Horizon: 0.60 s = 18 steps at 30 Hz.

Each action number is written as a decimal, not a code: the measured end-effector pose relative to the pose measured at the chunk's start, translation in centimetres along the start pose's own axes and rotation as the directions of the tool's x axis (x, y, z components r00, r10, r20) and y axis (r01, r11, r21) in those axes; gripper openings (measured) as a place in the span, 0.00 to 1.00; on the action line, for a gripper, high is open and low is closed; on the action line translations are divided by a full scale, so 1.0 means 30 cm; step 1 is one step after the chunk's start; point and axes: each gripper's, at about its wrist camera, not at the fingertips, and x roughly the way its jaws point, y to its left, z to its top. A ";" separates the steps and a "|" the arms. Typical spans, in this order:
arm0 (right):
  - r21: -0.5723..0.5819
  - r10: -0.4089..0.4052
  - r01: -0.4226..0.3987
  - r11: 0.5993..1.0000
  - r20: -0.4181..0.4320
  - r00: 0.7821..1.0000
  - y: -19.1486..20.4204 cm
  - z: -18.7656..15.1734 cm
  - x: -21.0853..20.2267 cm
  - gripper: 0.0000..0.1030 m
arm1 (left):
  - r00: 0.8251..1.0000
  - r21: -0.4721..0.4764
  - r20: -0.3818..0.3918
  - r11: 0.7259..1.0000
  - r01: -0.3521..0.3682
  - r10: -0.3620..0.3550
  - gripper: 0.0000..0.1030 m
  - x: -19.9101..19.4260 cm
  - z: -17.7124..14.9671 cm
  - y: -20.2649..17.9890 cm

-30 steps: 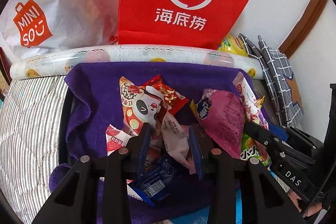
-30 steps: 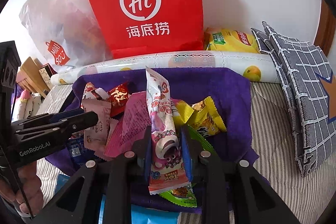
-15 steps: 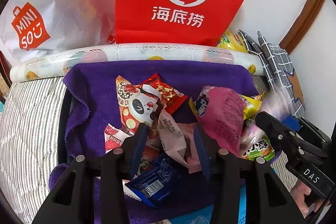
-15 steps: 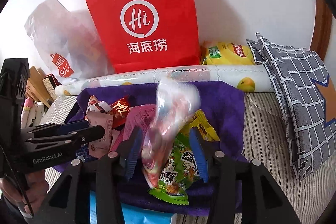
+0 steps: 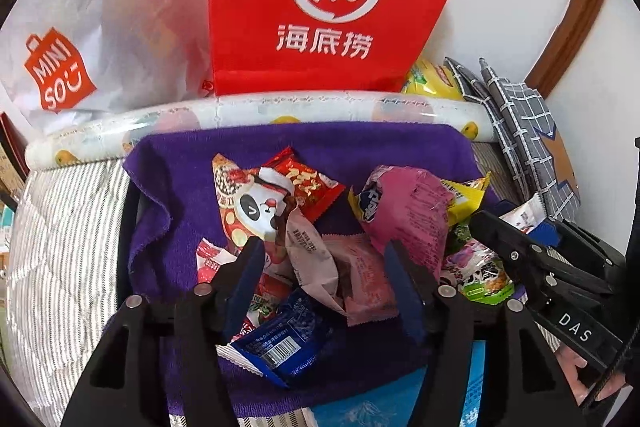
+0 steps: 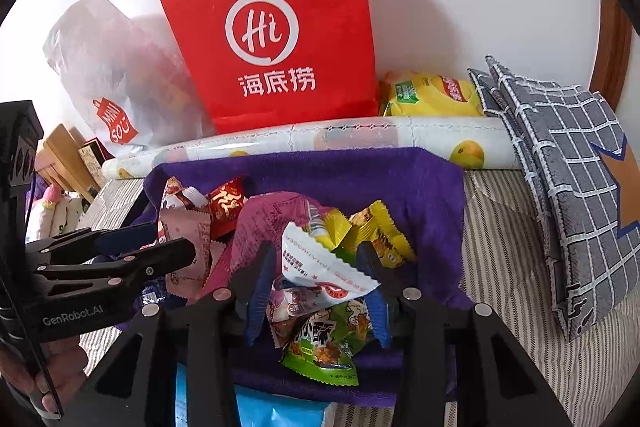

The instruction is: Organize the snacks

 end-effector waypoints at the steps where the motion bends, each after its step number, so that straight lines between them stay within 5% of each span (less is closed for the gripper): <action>1: 0.001 0.001 -0.001 1.000 0.003 1.000 -0.001 0.002 -0.003 0.39 | 1.000 0.005 0.007 1.000 -0.003 0.003 0.61 -0.008 0.002 -0.006; 18: 0.038 -0.046 0.043 0.998 0.086 0.995 0.050 -0.069 -0.256 0.43 | 0.998 -0.021 0.067 1.000 -0.004 0.006 0.72 -0.228 -0.073 -0.029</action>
